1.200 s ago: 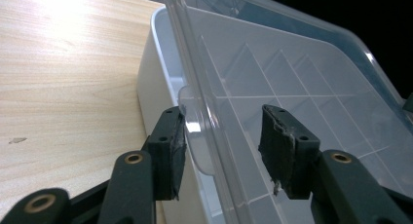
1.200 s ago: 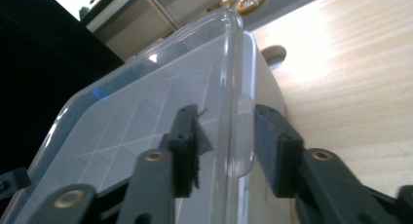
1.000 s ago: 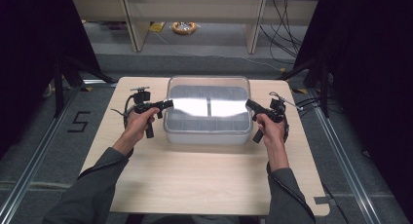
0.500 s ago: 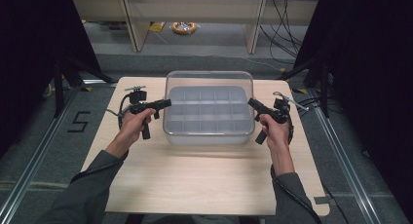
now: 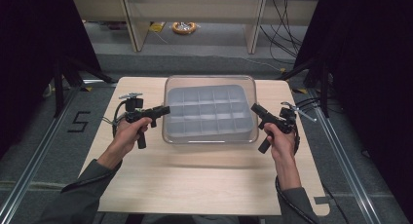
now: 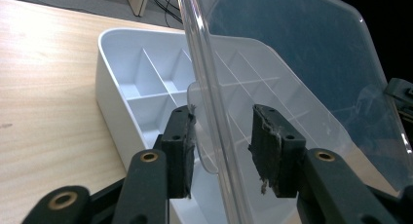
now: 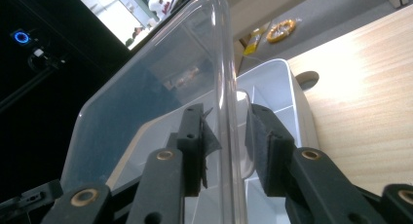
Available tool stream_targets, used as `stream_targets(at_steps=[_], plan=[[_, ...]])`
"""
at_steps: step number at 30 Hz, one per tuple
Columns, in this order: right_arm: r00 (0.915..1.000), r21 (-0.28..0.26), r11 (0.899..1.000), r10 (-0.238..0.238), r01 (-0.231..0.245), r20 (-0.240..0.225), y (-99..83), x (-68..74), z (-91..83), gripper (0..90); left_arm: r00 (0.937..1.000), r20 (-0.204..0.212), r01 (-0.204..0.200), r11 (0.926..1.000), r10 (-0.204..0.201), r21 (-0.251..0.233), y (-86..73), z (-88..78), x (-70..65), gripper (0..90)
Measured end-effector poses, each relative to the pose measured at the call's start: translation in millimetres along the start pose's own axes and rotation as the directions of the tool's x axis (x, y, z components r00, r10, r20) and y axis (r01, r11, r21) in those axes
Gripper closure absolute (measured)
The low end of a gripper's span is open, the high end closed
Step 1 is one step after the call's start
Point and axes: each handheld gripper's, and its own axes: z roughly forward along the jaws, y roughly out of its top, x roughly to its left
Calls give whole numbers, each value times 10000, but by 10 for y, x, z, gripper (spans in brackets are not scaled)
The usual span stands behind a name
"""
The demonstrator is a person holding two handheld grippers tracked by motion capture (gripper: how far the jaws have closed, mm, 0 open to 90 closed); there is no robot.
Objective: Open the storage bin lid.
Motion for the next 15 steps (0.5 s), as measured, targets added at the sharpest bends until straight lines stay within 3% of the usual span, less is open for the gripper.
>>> stream_targets(at_steps=[1, 2, 5, 6, 8, 15], plan=[[10000, 23, 10000, -70, 70, 18, -4, 7, -35, 690, 10000, 30, -3, 10000, 3, 29, -19, -11, -13, 602], [9974, -150, 9973, -714, 716, 126, -2, -12, -45, 684, 10000, 36, -10, 10000, 10, 34, -40, -20, -31, 601], [9982, 26, 9985, -548, 547, 251, -45, -17, -97, 683, 9998, -6, -208, 9997, 208, 105, -100, -63, -78, 599], [9997, 89, 9998, -193, 192, 145, -63, -13, -116, 683, 9999, 82, -147, 9999, 146, 85, -118, -80, -88, 602], [9999, 97, 9999, -55, 54, 132, -84, -17, -136, 683, 9997, 125, -231, 9997, 229, 114, -150, -117, -112, 602], [9996, 260, 9996, -137, 131, 244, -175, -65, -239, 675, 9991, 331, -271, 9992, 261, 304, -306, -198, -174, 600]])
